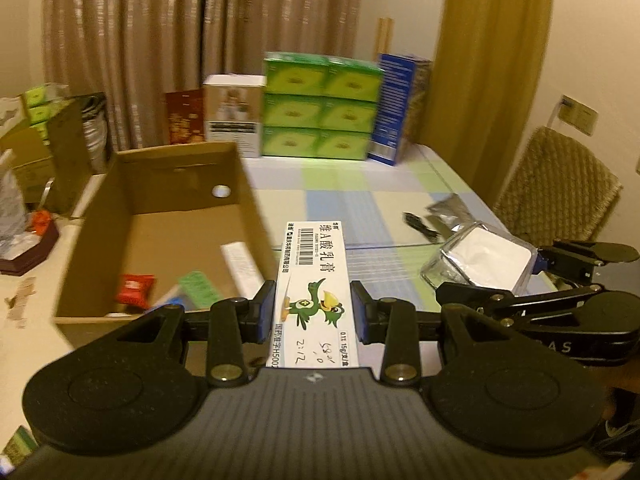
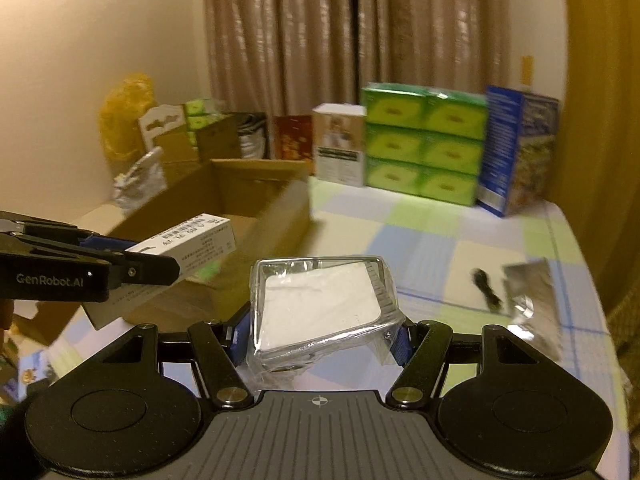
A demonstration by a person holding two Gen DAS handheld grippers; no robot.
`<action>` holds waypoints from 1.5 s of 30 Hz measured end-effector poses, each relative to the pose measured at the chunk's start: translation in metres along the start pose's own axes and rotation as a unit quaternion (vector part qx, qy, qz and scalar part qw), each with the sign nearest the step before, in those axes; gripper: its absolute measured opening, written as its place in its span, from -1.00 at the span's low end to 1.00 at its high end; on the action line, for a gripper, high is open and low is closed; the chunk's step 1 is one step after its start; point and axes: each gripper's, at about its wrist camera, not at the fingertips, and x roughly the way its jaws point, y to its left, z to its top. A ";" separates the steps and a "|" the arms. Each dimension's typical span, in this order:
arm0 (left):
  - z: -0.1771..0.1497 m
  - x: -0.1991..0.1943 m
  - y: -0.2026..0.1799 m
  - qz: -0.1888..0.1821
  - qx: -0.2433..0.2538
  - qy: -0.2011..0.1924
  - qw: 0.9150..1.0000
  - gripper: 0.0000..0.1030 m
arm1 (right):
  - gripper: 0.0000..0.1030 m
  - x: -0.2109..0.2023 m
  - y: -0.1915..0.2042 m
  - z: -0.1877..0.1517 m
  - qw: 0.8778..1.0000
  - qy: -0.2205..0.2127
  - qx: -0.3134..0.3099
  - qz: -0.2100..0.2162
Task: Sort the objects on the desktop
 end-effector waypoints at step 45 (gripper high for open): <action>0.004 0.002 0.091 0.054 -0.040 0.007 0.998 -0.36 | 0.21 0.084 0.073 0.046 0.998 0.013 -0.013 0.061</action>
